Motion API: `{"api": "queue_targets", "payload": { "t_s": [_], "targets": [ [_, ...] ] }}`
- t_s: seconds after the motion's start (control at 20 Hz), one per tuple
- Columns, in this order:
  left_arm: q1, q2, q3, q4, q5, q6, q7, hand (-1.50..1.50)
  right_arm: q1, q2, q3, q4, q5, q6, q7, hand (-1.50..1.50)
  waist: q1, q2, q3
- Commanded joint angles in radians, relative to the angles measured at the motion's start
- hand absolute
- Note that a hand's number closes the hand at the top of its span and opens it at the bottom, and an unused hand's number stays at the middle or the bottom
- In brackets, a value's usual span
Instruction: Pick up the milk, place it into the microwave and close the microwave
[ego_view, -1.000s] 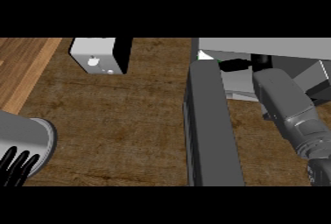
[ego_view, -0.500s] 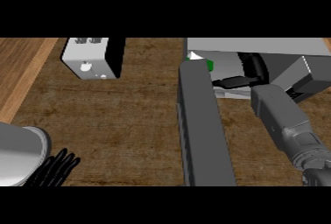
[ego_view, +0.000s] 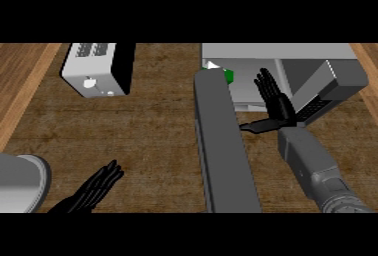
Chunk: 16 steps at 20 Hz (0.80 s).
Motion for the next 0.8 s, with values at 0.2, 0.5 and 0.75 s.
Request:
{"api": "queue_targets", "payload": {
  "t_s": [0.2, 0.5, 0.75],
  "targets": [
    [-0.149, -0.060, -0.046, 0.162, -0.130, 0.065, -0.040, 1.50, 0.245, 0.042, 0.078, -0.108, 0.032, -0.018, -0.077, -1.50, -0.035, -0.011, -0.002],
    [-0.193, -0.065, -0.076, 0.237, -0.232, 0.117, -0.073, 1.50, 0.444, -0.002, 0.117, -0.250, 0.025, 0.048, -0.075, -1.50, -0.062, -0.020, -0.004],
    [-0.295, -0.065, -0.131, 0.358, -0.315, 0.145, -0.088, 1.50, 0.618, -0.061, 0.102, -0.404, -0.034, 0.108, -0.078, -1.50, -0.064, -0.015, -0.004]
  ]
}}
